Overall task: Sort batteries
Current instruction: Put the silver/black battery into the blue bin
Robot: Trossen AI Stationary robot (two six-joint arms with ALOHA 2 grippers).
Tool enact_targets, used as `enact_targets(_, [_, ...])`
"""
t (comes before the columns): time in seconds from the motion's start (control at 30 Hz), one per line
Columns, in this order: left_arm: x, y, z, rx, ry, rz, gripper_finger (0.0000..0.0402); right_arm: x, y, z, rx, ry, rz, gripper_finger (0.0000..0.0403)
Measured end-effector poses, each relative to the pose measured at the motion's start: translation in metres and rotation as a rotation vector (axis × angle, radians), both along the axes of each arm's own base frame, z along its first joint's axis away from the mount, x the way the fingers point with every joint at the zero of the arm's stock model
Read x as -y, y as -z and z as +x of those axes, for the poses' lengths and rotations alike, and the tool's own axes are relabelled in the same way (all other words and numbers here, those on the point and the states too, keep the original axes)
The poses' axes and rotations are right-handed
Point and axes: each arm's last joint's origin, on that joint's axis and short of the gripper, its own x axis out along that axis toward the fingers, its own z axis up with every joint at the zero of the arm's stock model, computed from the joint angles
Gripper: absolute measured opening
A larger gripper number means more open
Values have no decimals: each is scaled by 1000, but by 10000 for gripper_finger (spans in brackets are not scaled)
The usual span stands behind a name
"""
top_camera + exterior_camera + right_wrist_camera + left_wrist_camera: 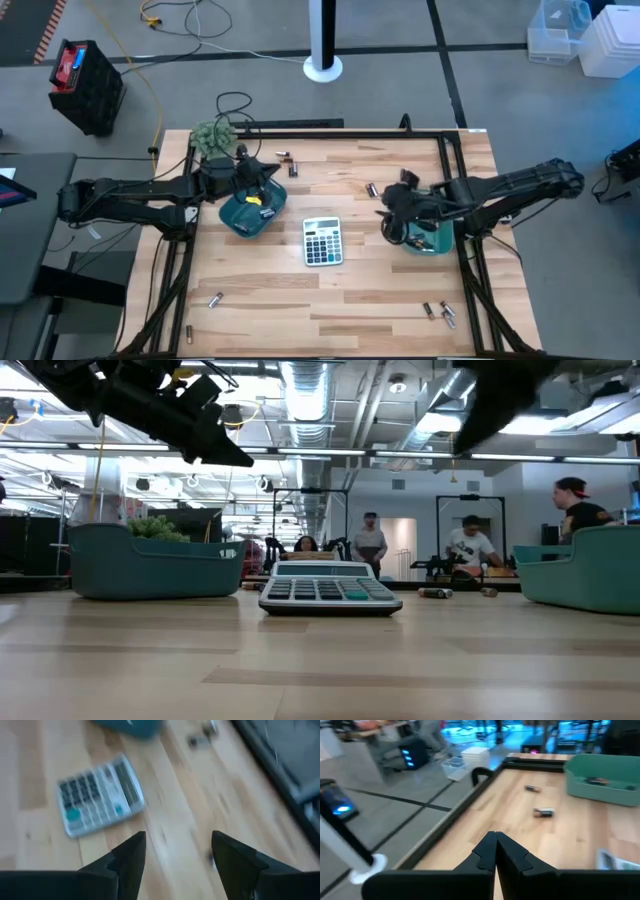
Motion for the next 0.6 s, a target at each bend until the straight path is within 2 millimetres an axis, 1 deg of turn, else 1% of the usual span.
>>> enact_targets(0.1, [0, 1, 0, 7, 4, -24, 14, 7, -5, 6, 35, -56, -67, 237])
enact_targets(0.2, [0, 2, 0, 3, -3, -52, 30, 17, -1, 9, 41, -78, -125, 237])
enact_targets(0.27, [0, 3, -1, -15, -8, -81, 41, 27, 9, 8, 68, -113, -119, 237])
enact_targets(0.4, [3, 4, 0, -60, -8, -127, 65, 50, 30, 3, 194, -162, -78, 237])
enact_targets(0.5, [9, 5, 0, -92, -6, -135, 79, 65, 44, -4, 232, -121, -75, 237])
enact_targets(0.6, [17, 5, 2, -112, 16, -154, 82, 74, 53, -9, 269, -86, -85, 237])
